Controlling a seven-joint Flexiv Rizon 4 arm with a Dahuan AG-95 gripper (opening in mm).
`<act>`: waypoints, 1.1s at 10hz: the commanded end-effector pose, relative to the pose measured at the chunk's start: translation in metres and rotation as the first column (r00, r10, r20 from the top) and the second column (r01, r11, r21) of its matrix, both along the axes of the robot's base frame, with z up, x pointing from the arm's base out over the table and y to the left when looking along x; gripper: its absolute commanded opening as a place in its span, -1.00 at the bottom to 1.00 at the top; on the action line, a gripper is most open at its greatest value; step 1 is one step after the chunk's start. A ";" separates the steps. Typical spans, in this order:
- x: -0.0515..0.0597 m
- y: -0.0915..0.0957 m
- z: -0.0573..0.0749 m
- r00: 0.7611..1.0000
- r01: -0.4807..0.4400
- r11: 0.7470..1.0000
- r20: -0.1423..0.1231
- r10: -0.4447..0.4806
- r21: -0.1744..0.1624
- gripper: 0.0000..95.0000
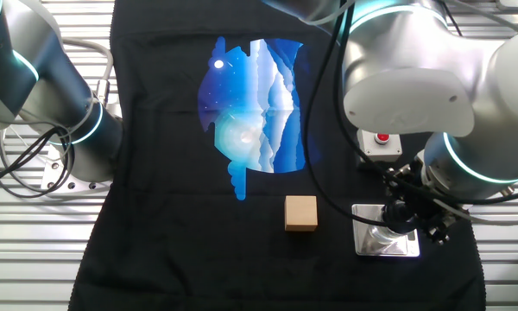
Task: Screw the lid onto the jar
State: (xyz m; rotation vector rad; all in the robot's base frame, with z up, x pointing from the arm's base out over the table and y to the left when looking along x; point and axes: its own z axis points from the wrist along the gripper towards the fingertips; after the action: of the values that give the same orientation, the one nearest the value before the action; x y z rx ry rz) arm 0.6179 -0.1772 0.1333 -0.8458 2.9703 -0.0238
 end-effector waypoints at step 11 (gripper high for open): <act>0.001 -0.001 -0.005 1.000 -0.008 1.000 -0.003 0.008 0.005 0.60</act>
State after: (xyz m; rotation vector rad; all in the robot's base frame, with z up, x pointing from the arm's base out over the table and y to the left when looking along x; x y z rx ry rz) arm 0.6187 -0.1778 0.1279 -0.8578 2.9685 -0.0149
